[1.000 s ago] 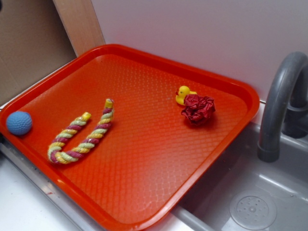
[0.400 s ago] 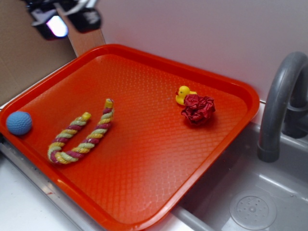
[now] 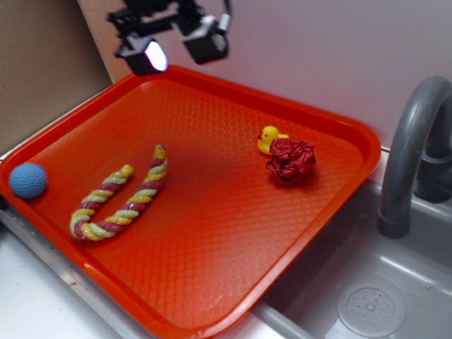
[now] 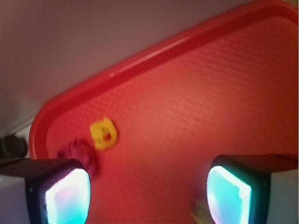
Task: Grab the yellow duck.
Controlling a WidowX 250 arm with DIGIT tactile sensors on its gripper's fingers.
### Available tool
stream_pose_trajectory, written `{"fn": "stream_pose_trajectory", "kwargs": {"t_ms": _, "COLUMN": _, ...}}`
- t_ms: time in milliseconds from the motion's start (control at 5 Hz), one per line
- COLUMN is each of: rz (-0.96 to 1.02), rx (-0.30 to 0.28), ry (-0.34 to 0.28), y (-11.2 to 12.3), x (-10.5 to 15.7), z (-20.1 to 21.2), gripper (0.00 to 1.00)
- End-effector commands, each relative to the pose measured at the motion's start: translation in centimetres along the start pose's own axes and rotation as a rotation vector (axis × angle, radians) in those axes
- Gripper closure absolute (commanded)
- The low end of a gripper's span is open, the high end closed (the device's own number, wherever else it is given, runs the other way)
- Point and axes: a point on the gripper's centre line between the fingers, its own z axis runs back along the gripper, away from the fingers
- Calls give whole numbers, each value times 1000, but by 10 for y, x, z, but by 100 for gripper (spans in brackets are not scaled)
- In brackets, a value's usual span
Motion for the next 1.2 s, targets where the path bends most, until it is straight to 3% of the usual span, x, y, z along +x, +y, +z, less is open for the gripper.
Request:
{"fn": "stream_pose_trajectory", "kwargs": {"t_ms": 0, "rz": -23, "rx": -55, "ry": -10, "y": -33, "x": 27, "z": -32, "gripper": 0}}
{"fn": "stream_pose_trajectory", "kwargs": {"t_ms": 400, "rz": -188, "rx": -15, "ry": 53, "y": -61, "x": 20, "z": -77, "gripper": 0}}
{"fn": "stream_pose_trajectory", "kwargs": {"t_ms": 800, "rz": -323, "rx": -100, "ry": 152, "y": -63, "x": 18, "z": -92, "gripper": 0}}
{"fn": "stream_pose_trajectory", "kwargs": {"t_ms": 1000, "rz": -335, "rx": -70, "ry": 130, "y": -65, "x": 15, "z": -90, "gripper": 100}}
